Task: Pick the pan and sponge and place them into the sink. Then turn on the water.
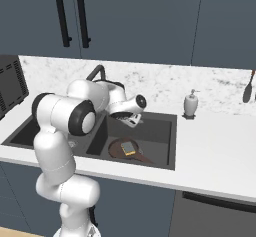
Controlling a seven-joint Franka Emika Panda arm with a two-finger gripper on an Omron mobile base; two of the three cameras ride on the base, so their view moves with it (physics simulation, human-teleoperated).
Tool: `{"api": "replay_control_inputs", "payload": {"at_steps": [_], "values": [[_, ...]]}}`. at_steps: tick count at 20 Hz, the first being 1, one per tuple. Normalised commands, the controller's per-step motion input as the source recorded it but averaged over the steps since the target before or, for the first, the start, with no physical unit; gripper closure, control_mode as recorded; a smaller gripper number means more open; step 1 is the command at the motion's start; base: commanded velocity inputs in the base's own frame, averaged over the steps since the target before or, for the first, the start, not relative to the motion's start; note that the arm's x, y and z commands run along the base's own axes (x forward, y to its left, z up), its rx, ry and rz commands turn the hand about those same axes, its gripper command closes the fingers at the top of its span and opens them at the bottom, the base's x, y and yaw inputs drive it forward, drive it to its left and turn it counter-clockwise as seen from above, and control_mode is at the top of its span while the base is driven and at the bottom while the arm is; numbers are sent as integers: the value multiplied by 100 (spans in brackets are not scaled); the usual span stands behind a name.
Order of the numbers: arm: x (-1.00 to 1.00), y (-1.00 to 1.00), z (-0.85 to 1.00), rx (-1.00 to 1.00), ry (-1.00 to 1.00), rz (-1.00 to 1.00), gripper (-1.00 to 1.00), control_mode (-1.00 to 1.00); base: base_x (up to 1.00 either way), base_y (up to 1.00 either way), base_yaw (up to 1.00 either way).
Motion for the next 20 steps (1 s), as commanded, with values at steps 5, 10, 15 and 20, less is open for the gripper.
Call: {"api": "replay_control_inputs", "payload": {"at_steps": [5,10,15,20], "values": [[19,8,25,4,-2,-12,-100,-100,0,0,0],[17,0,6,0,5,-3,-100,-100,0,0,0],[7,-1,0,1,0,0,-100,-100,0,0,0],[34,1,0,1,0,0,-100,-100,0,0,0]]}}
